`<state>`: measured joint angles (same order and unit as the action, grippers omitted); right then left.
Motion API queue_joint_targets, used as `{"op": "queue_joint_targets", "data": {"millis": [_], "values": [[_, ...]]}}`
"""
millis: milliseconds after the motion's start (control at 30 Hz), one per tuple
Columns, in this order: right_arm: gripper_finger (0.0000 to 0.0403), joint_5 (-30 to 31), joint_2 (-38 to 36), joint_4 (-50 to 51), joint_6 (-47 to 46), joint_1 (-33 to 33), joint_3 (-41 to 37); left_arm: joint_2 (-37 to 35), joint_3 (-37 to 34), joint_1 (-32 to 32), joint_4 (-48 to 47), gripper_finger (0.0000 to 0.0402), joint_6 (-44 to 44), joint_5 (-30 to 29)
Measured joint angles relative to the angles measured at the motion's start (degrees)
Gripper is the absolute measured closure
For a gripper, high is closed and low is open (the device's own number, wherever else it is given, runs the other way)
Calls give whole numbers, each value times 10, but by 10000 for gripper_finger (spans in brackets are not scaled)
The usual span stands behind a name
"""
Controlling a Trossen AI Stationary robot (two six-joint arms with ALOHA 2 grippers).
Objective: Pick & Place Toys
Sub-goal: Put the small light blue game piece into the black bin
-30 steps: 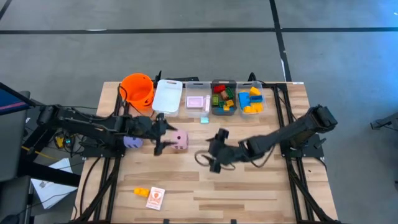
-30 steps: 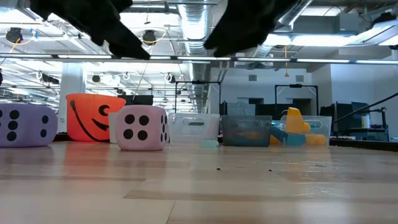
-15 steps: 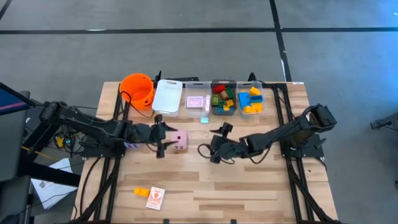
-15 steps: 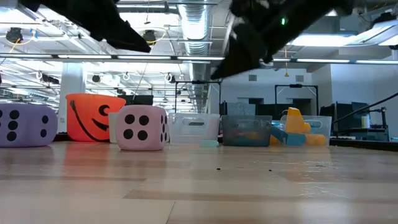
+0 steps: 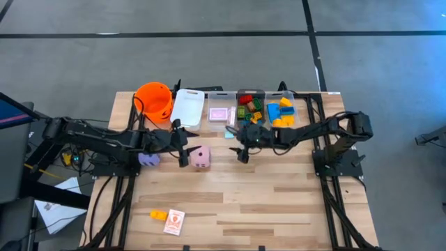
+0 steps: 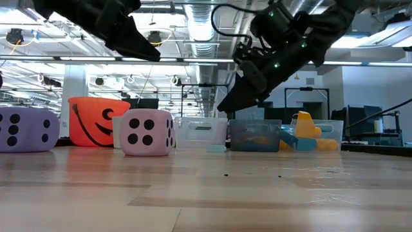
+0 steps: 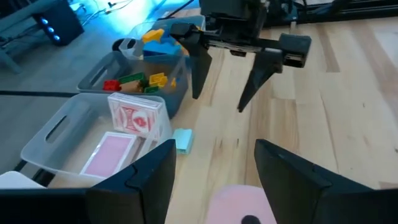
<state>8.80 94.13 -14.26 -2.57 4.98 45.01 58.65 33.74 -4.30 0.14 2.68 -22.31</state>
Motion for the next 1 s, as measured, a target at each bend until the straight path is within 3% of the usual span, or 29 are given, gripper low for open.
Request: {"op": "queue_joint_targets", "data": {"millis": [100,200,500,700,1000], "values": [[112,-9,0,0,-3,11,0,0,0,5,3,192,1,0],[157,-4,0,0,-4,13,0,0,0,12,4,192,1,0],[381,17,0,-31,-43,13,0,0,0,33,4,192,1,0],[389,46,27,-35,-85,26,-1,0,0,40,4,192,1,0],[401,46,181,-130,-166,52,38,-1,0,40,4,192,1,0]]}}
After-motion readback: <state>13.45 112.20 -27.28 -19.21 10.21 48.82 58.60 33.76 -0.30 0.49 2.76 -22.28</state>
